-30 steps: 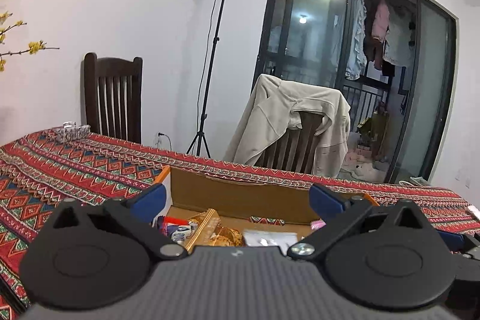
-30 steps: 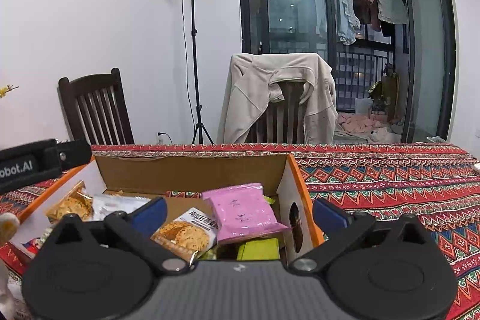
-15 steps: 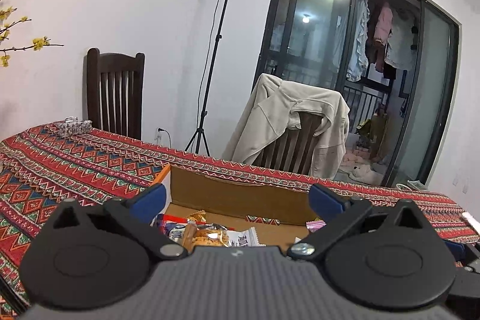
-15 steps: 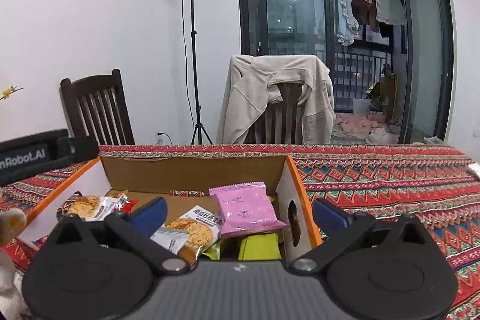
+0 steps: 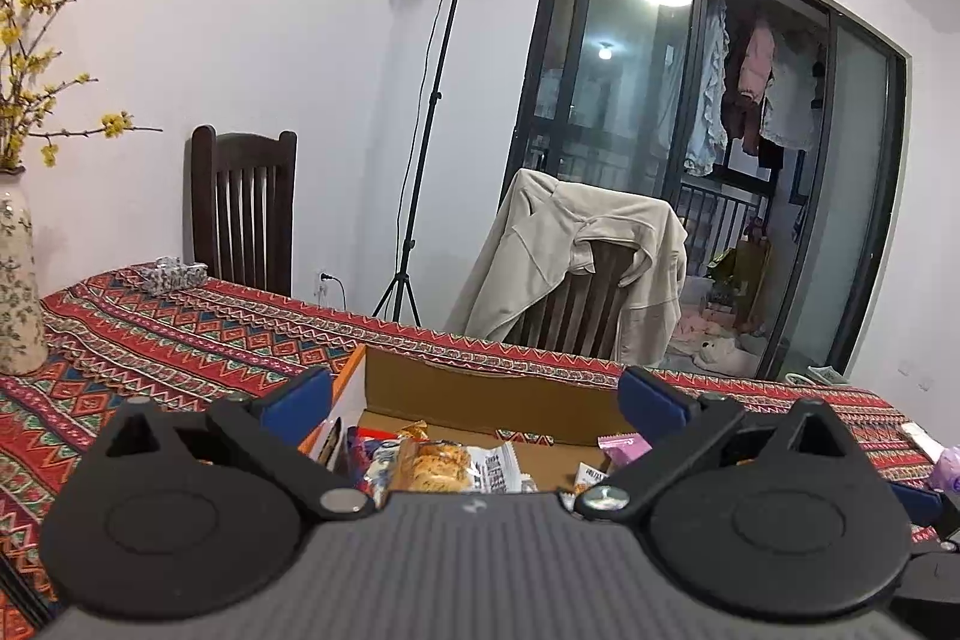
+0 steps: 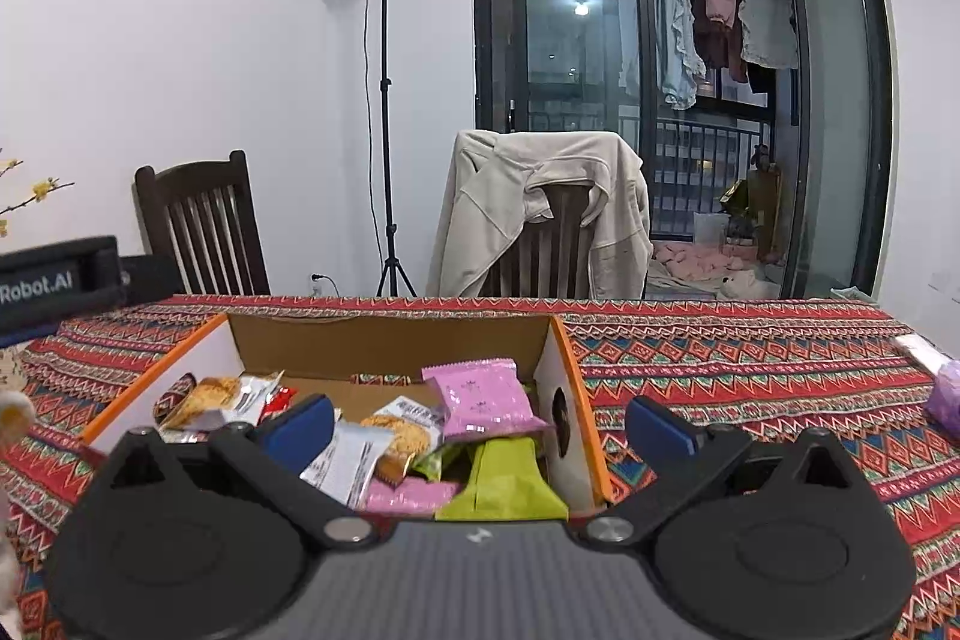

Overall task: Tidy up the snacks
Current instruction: 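Carry both packets into the cardboard box and open both tools, then move both open tools back to the snack pile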

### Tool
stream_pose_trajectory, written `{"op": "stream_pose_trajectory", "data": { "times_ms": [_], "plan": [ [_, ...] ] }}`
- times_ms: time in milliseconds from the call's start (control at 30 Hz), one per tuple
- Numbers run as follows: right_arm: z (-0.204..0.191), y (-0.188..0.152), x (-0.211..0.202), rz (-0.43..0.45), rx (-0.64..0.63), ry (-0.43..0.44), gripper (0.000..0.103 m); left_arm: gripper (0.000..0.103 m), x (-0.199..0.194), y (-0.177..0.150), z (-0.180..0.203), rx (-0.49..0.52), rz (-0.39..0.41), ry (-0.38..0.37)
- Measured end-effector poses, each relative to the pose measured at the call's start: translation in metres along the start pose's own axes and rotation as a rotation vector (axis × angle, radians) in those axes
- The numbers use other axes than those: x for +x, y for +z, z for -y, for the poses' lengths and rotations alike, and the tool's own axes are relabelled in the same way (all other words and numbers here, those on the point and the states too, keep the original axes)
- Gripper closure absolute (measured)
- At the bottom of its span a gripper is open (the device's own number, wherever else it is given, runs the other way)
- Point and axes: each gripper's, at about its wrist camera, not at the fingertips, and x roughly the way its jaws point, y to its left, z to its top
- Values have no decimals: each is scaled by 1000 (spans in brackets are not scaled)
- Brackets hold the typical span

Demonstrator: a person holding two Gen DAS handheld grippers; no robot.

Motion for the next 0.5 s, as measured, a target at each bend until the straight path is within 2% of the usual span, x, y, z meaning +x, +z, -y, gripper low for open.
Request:
{"op": "stream_pose_trajectory", "data": {
  "times_ms": [300, 500],
  "plan": [
    [-3, -18, -35, -11, -18, -10, 0, 0, -47, -6, -13, 40, 24, -9],
    [-5, -36, -50, -40, -31, -11, 0, 0, -67, -26, -31, 75, -5, 8]
  ]
}}
